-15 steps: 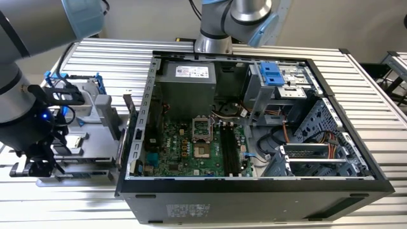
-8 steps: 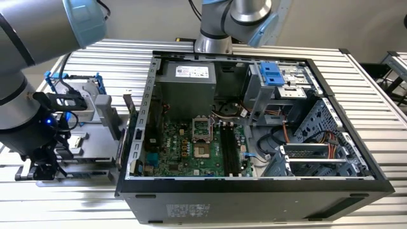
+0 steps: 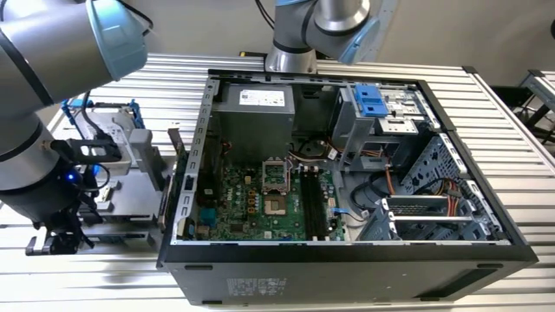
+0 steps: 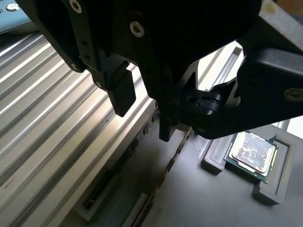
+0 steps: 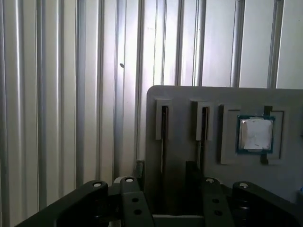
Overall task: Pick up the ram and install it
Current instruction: 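Pick up the ram and move it above insertion slot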
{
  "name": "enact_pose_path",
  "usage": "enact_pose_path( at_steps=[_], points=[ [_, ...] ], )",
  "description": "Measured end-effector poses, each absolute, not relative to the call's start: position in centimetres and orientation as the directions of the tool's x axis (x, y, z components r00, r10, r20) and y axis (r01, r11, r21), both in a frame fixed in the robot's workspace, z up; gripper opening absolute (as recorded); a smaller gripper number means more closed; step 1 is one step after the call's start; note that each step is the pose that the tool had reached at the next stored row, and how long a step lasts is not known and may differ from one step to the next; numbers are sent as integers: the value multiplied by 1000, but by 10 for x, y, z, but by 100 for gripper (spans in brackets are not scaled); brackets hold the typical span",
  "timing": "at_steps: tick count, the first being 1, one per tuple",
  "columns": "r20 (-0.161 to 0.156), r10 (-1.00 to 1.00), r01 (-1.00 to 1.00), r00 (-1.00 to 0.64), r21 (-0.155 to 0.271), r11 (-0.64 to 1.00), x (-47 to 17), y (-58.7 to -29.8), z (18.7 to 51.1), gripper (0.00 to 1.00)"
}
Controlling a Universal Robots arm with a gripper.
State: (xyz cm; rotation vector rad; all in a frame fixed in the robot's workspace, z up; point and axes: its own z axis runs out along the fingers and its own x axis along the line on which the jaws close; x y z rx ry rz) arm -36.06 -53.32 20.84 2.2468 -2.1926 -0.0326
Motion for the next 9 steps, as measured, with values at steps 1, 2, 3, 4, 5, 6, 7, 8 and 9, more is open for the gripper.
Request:
enact_pose_path(
  at_steps=[1, 2, 3, 4, 5, 6, 7, 8, 9],
  points=[
    [-13, -1000, -1000, 24, 16, -24, -361, -533, 207, 100],
    [-13, -1000, -1000, 24, 16, -25, -361, -533, 205, 100],
    [-13, -1000, -1000, 24, 16, -25, -361, -533, 203, 100],
    [-13, -1000, -1000, 24, 16, -24, -361, -533, 201, 100],
    [-13, -1000, -1000, 24, 16, -24, -361, -533, 200, 100],
    [-14, -1000, -1000, 24, 16, -24, -361, -533, 198, 100],
    [-15, -1000, -1000, 24, 16, -24, -361, -533, 197, 100],
    [-17, -1000, -1000, 24, 16, -24, -361, -533, 196, 100],
    [-26, -999, -1000, 23, 16, -24, -360, -533, 196, 100]
  ],
)
